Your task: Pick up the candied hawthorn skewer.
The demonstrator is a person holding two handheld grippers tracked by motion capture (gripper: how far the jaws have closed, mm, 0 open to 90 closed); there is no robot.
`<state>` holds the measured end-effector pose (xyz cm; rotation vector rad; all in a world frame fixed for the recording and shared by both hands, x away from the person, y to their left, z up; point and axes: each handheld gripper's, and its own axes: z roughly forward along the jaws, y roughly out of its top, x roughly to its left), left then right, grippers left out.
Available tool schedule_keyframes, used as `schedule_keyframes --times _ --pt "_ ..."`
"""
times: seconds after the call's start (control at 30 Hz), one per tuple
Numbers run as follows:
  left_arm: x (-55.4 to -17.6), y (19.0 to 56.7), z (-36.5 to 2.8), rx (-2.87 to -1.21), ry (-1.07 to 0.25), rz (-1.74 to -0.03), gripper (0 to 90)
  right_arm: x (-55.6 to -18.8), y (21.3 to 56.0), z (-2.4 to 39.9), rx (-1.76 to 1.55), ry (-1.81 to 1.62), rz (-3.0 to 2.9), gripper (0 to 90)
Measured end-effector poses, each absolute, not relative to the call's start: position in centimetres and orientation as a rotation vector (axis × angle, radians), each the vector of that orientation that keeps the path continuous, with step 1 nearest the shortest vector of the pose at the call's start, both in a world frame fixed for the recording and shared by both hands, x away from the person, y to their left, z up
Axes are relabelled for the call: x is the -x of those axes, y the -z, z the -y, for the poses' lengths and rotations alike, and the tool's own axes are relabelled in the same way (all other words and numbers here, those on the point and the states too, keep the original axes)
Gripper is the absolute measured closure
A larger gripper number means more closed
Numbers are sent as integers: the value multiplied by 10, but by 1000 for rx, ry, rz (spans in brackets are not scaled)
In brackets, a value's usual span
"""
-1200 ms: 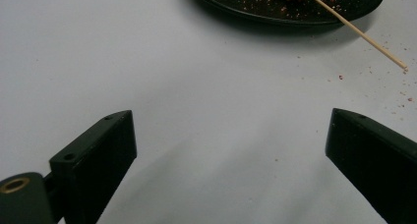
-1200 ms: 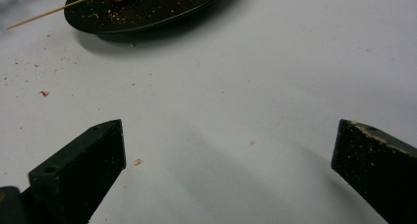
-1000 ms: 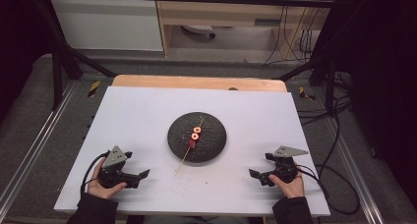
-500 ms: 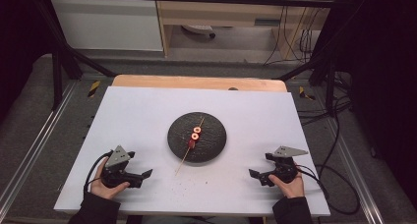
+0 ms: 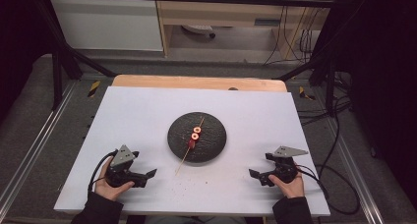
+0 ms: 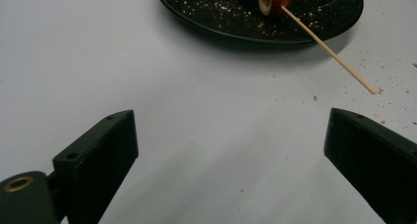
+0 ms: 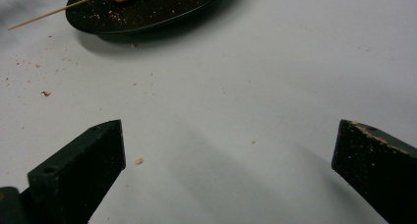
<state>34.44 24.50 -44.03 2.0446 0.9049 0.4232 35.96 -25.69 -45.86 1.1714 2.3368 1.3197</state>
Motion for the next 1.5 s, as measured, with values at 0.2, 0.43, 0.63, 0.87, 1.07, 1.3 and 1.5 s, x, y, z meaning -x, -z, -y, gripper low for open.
schedule_keyframes --times 0.2,0.43,0.63,0.87,1.07,1.3,1.5 --pt "-345 437 -238 -2047 -418 -904 58 -359 459 257 -1173 -1316 -2338 6" --pt "-347 432 -227 -2050 -413 -905 62 -359 458 257 -1182 -1317 -2335 6" --pt "-349 426 -219 -2046 -416 -903 66 -359 458 256 -1180 -1310 -2338 6" --pt "-354 418 -203 -2050 -429 -907 80 -359 458 256 -1178 -1307 -2337 6" --pt "-360 413 -185 -2060 -424 -910 98 -359 459 255 -1179 -1301 -2342 6" --pt "-369 412 -167 -2078 -428 -924 139 -359 459 255 -1182 -1303 -2342 6" --pt "-378 413 -154 -2098 -430 -961 195 -360 459 255 -1174 -1299 -2345 6"
